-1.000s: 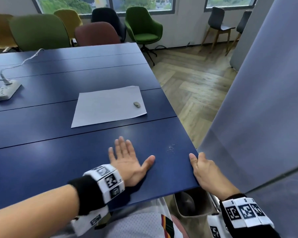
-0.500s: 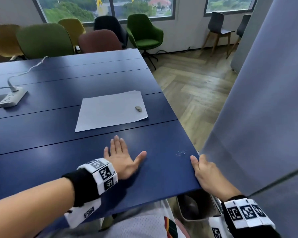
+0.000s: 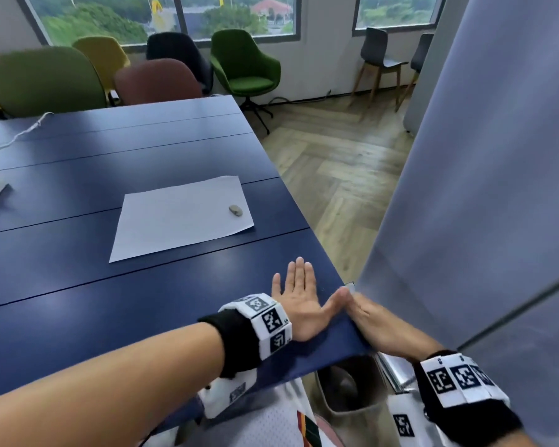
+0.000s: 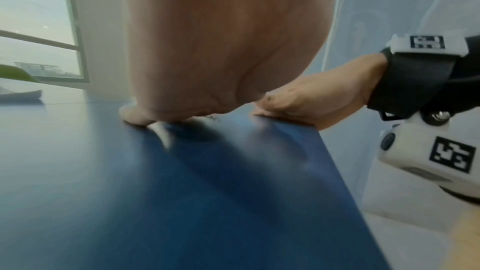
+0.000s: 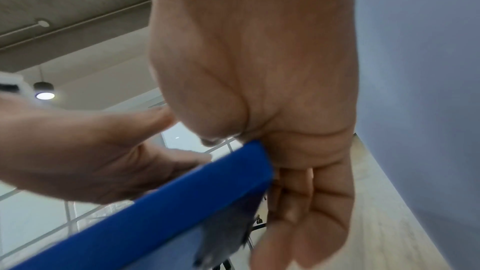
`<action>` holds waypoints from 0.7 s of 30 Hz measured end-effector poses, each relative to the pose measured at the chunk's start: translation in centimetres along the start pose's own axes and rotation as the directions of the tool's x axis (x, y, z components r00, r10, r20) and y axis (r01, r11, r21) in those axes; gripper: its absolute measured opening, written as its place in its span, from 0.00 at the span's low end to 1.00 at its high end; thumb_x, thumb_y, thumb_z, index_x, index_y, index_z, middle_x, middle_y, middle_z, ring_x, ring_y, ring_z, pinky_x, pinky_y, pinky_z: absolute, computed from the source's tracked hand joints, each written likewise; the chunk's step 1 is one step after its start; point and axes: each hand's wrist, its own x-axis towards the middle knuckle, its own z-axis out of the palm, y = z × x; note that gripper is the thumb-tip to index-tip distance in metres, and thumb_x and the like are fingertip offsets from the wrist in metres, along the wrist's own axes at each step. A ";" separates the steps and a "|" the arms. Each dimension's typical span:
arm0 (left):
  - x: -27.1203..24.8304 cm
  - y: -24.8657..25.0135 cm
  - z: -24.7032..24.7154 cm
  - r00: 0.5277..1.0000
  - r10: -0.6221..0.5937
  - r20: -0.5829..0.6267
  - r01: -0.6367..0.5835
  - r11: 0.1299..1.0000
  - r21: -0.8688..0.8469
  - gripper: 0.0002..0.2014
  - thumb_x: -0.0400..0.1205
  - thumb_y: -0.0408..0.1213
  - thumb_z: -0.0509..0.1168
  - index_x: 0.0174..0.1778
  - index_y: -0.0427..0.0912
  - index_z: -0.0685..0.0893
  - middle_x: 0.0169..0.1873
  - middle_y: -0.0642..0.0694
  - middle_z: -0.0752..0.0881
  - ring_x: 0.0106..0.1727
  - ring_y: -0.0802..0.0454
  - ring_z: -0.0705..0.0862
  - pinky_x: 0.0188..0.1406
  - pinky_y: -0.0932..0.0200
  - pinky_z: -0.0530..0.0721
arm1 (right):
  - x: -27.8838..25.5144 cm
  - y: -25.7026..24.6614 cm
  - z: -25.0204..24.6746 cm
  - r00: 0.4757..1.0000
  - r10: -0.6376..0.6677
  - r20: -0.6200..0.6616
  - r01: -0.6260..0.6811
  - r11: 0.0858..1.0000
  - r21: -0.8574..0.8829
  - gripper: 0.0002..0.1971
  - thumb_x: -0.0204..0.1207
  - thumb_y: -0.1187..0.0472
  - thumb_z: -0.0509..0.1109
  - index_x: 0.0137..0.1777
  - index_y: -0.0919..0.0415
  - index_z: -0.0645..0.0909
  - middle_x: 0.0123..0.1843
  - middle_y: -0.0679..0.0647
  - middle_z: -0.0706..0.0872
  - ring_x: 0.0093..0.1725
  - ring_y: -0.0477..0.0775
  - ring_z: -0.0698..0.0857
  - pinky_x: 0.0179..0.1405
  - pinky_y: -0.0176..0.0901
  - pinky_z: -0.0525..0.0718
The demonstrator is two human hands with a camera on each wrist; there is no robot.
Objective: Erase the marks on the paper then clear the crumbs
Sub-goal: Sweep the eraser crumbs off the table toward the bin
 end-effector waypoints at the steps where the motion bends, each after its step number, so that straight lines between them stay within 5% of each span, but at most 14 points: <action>1: 0.0 -0.5 -0.9 1.000 -0.007 0.018 0.007 1.000 -0.005 0.59 0.68 0.82 0.28 0.84 0.38 0.28 0.83 0.44 0.26 0.83 0.51 0.26 0.83 0.47 0.29 | -0.2 0.2 -0.8 1.000 0.014 0.018 -0.014 1.000 0.024 0.30 0.81 0.35 0.45 0.62 0.56 0.76 0.59 0.60 0.85 0.52 0.58 0.88 0.45 0.48 0.88; 3: -0.2 -2.2 -2.7 0.999 -0.032 0.028 0.030 0.998 0.061 0.61 0.73 0.80 0.45 0.82 0.37 0.26 0.83 0.43 0.25 0.83 0.49 0.25 0.84 0.44 0.33 | 0.0 1.3 -2.5 0.998 0.062 0.013 -0.062 0.998 -0.015 0.29 0.82 0.36 0.44 0.63 0.57 0.75 0.57 0.61 0.83 0.41 0.55 0.87 0.36 0.41 0.84; 6: 0.1 -4.1 -3.9 0.992 -0.070 0.106 0.042 0.970 0.241 0.72 0.59 0.85 0.49 0.82 0.36 0.24 0.82 0.40 0.24 0.83 0.46 0.25 0.84 0.40 0.35 | 2.1 5.5 -5.3 0.986 0.165 -0.010 -0.165 0.984 -0.069 0.25 0.84 0.39 0.50 0.60 0.59 0.74 0.53 0.62 0.83 0.37 0.55 0.87 0.35 0.44 0.82; 12: 0.7 -3.8 -4.0 0.973 -0.070 0.220 -0.016 0.930 0.368 0.77 0.56 0.83 0.65 0.81 0.44 0.21 0.81 0.36 0.22 0.83 0.36 0.25 0.83 0.32 0.40 | 8.8 16.2 -6.3 0.901 0.429 0.063 -0.411 0.891 -0.193 0.20 0.86 0.47 0.55 0.61 0.64 0.75 0.50 0.61 0.81 0.35 0.54 0.85 0.29 0.40 0.79; 16: 1.3 -3.7 -3.7 0.970 -0.088 0.227 -0.023 0.895 0.445 0.79 0.50 0.85 0.60 0.78 0.44 0.17 0.80 0.35 0.22 0.83 0.33 0.27 0.84 0.32 0.44 | 12.7 23.0 -3.6 0.836 0.543 0.079 -0.512 0.824 -0.244 0.15 0.85 0.52 0.61 0.46 0.64 0.76 0.42 0.61 0.81 0.29 0.54 0.82 0.23 0.38 0.77; 19: 1.6 -4.1 -3.5 0.969 -0.103 0.224 -0.016 0.879 0.477 0.78 0.38 0.91 0.47 0.65 0.51 0.06 0.78 0.40 0.18 0.82 0.36 0.24 0.83 0.36 0.42 | 15.1 27.6 -0.6 0.802 0.595 0.045 -0.559 0.776 -0.292 0.20 0.80 0.53 0.68 0.29 0.62 0.72 0.30 0.59 0.78 0.26 0.55 0.77 0.20 0.39 0.72; 21: 2.1 -4.4 -3.3 0.970 -0.116 0.213 -0.001 0.874 0.485 0.75 0.30 0.92 0.39 0.60 0.55 0.04 0.74 0.44 0.13 0.79 0.41 0.20 0.82 0.38 0.41 | 16.4 30.1 1.5 0.781 0.624 0.037 -0.583 0.749 -0.314 0.18 0.76 0.52 0.70 0.31 0.63 0.76 0.37 0.64 0.83 0.35 0.60 0.82 0.28 0.41 0.74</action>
